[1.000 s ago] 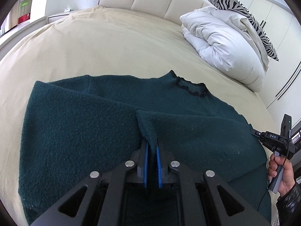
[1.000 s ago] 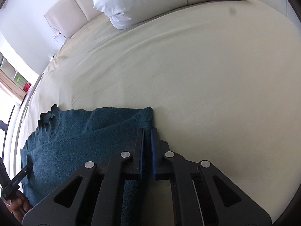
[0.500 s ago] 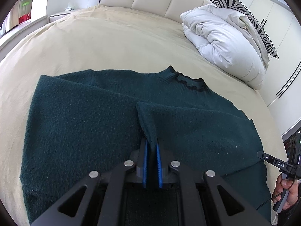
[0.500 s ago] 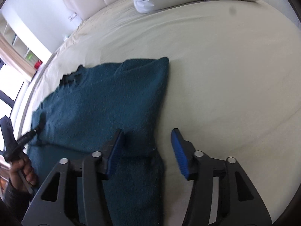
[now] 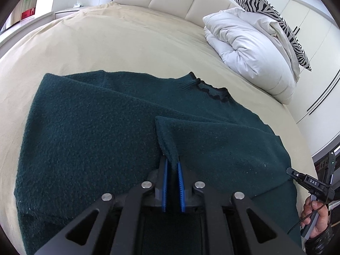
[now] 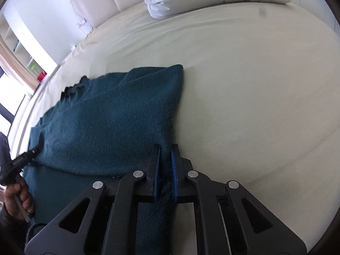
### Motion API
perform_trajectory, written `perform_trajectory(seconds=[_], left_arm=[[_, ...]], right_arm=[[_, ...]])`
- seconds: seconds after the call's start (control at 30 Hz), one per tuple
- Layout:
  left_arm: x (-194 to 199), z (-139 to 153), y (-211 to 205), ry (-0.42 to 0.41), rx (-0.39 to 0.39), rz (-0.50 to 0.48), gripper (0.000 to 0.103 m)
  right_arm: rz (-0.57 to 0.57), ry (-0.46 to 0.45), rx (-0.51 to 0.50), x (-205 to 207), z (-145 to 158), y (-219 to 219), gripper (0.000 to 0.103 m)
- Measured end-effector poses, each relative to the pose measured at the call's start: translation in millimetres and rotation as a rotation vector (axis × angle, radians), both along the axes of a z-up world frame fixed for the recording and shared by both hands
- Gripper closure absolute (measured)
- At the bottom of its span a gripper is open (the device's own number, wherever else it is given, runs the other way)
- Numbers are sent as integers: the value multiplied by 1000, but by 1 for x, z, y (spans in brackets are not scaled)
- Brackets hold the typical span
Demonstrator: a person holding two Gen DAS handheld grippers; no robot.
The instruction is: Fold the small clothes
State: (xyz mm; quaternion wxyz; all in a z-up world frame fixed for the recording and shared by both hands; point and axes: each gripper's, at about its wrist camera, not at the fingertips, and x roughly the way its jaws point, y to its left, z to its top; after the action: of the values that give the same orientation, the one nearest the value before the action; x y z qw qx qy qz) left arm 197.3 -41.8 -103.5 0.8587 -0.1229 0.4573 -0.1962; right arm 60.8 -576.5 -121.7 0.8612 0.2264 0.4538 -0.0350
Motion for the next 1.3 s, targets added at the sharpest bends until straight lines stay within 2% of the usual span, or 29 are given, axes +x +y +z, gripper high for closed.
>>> perform_trajectory(seconds=[0.03, 0.07, 0.13, 0.17, 0.23, 0.3, 0.33, 0.37, 0.4, 0.47, 0.53, 0.67, 0.73, 0.83, 1.07, 1.2, 1.3], left_arm=[[-1, 2, 4, 4, -11, 8, 88], [-3, 5, 8, 3, -14, 26, 83], [-9, 11, 15, -14, -11, 59, 71], [-11, 14, 17, -23, -1, 68, 65], [-13, 17, 21, -27, 30, 78, 65], [-17, 20, 29, -19, 41, 93, 65], [-21, 22, 35, -22, 46, 106, 65], [-26, 25, 42, -28, 58, 116, 65], [-33, 28, 50, -32, 72, 126, 65], [-51, 36, 74, -48, 81, 140, 64], [-72, 43, 100, -55, 99, 163, 56], [-121, 53, 149, -39, 60, 172, 48], [-147, 53, 162, -20, 58, 162, 48], [-182, 44, 175, 33, 6, 139, 48], [-245, 11, 168, 155, -41, 82, 48], [-264, 13, 174, 171, -60, 64, 51], [-273, 12, 177, 206, -59, 38, 58]], right_arm=[[-9, -8, 21, -1, 1, -3, 90], [-23, -9, 17, -4, 5, -3, 82], [-71, -2, -42, -11, 17, -1, 74], [-91, -19, -75, -15, 26, 1, 73], [-109, -73, -110, -24, 44, 5, 74], [-92, -120, -121, -28, 55, 16, 66], [-76, -115, -132, -26, 55, 20, 52], [-66, -81, -151, -22, 48, 24, 31], [-57, -31, -161, -16, 36, 26, 25], [-10, 80, -191, -2, 9, 30, 27], [-41, 36, -217, -14, 23, 33, 27], [-97, -118, -127, -57, 68, 31, 25], [-83, -164, -103, -78, 83, 36, 25], [-36, -194, -54, -107, 95, 48, 25], [-7, -117, 77, -182, 81, 61, 26], [0, -68, 121, -209, 63, 60, 26], [6, -35, 173, -226, 53, 55, 28]])
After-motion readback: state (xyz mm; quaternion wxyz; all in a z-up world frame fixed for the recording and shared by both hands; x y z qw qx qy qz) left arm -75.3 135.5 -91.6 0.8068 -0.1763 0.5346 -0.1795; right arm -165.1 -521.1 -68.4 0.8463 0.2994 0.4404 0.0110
